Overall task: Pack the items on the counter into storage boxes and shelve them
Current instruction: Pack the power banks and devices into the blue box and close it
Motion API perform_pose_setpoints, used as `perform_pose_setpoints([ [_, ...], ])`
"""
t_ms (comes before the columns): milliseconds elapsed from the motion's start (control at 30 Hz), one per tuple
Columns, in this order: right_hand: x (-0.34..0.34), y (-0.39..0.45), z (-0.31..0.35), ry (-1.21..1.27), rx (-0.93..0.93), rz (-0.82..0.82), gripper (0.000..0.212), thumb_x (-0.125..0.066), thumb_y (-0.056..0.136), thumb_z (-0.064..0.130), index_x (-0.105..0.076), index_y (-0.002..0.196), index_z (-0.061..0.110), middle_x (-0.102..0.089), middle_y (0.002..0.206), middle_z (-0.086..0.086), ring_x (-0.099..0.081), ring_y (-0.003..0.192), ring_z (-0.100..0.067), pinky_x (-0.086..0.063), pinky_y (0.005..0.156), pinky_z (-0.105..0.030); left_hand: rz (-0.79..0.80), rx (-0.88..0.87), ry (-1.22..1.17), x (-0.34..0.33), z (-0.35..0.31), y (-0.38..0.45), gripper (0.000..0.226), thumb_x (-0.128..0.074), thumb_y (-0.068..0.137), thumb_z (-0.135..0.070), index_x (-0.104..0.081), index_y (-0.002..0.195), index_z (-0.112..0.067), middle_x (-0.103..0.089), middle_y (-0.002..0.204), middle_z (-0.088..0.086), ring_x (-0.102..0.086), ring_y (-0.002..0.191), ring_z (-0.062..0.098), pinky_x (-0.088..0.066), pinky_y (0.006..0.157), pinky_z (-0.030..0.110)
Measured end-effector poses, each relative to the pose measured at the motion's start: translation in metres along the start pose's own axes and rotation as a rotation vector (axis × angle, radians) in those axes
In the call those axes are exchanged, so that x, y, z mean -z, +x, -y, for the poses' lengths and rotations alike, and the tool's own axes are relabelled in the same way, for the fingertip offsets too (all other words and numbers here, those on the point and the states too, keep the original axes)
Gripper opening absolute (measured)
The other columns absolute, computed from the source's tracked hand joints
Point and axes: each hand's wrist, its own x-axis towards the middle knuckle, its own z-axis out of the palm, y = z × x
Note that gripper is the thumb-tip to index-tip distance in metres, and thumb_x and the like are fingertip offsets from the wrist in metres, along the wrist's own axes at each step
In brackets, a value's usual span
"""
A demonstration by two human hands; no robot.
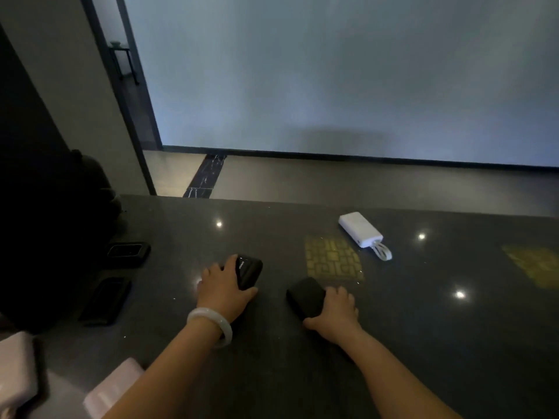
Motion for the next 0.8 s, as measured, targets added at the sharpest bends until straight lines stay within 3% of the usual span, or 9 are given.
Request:
perform_pose_setpoints([
  [367, 0.023, -0.104, -0.131, 0.139, -0.308, -0.181, 0.077, -0.072, 0.073, 0.045, -0.037, 0.134, 0.015, -0.037, 0.133, -0.006, -0.033, 0.126, -0.027, -0.034, 0.106, -0.039, 0.26, -0.287, 0.03, -0.085, -0.093, -0.088, 0.086, -0.064, 0.083, -0.053, -0.017, 0.151, -0.028, -0.037, 0.142, 0.007, -0.035, 0.131, 0.026, -0.034, 0.11, 0.04],
  [533, 0.038, -0.143, -0.177, 0.264, -0.406, -0.256, 0.072, -0.072, 0.07, 0.044, -0.045, 0.131, 0.016, -0.05, 0.124, -0.005, -0.039, 0.119, -0.026, -0.04, 0.099, -0.039, 0.286, -0.399, 0.036, -0.099, -0.132, -0.121, 0.085, -0.063, 0.085, -0.052, -0.016, 0.151, -0.027, -0.037, 0.142, 0.005, -0.035, 0.13, 0.024, -0.034, 0.109, 0.038],
  [800, 0.094, -0.213, -0.255, 0.347, -0.445, -0.486, 0.075, -0.074, 0.07, 0.044, -0.044, 0.134, 0.019, -0.049, 0.121, -0.002, -0.038, 0.114, -0.023, -0.04, 0.099, -0.044, 0.264, -0.533, 0.021, -0.122, -0.213, -0.176, 0.086, -0.063, 0.082, -0.057, -0.02, 0.151, -0.028, -0.042, 0.134, 0.004, -0.036, 0.125, 0.024, -0.036, 0.105, 0.037],
])
